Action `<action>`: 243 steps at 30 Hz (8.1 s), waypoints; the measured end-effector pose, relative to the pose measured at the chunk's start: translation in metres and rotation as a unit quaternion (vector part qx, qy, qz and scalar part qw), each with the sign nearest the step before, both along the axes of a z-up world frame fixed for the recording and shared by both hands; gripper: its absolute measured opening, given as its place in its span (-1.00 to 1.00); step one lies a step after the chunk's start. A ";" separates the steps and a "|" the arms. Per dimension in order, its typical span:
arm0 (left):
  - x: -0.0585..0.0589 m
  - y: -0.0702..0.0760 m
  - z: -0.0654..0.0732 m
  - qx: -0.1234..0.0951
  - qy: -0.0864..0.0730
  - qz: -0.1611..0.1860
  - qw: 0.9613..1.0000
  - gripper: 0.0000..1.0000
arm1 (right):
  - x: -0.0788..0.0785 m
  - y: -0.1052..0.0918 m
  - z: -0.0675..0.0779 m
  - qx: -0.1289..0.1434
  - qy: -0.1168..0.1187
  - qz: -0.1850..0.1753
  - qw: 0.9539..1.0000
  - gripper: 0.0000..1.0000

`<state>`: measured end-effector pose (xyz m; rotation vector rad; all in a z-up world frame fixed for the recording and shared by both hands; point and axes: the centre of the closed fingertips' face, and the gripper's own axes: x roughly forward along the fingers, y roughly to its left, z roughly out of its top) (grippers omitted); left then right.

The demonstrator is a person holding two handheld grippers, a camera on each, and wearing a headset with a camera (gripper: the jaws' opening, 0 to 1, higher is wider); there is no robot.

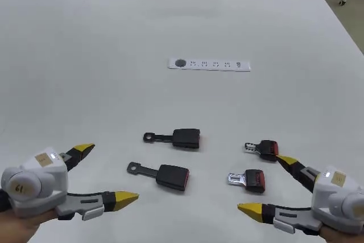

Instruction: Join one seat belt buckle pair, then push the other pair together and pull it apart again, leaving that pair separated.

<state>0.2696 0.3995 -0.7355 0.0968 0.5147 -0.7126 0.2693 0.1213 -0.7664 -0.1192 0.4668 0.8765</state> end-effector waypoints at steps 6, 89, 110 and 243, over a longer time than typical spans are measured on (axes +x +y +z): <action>0.000 -0.002 0.003 -0.001 -0.003 0.005 1.000 1.00 | 0.002 -0.002 0.000 0.002 0.001 -0.005 1.000 0.94; 0.007 -0.015 0.002 -0.003 0.000 -0.013 1.000 0.99 | 0.001 -0.007 -0.004 -0.019 0.009 0.008 1.000 0.88; 0.009 -0.029 -0.011 0.015 0.012 -0.048 0.999 0.95 | 0.009 -0.010 -0.012 -0.028 0.020 0.022 0.999 0.75; 0.027 -0.104 -0.122 0.186 0.054 -0.359 0.913 -0.27 | 0.020 -0.025 -0.091 -0.196 0.105 0.311 0.924 -0.29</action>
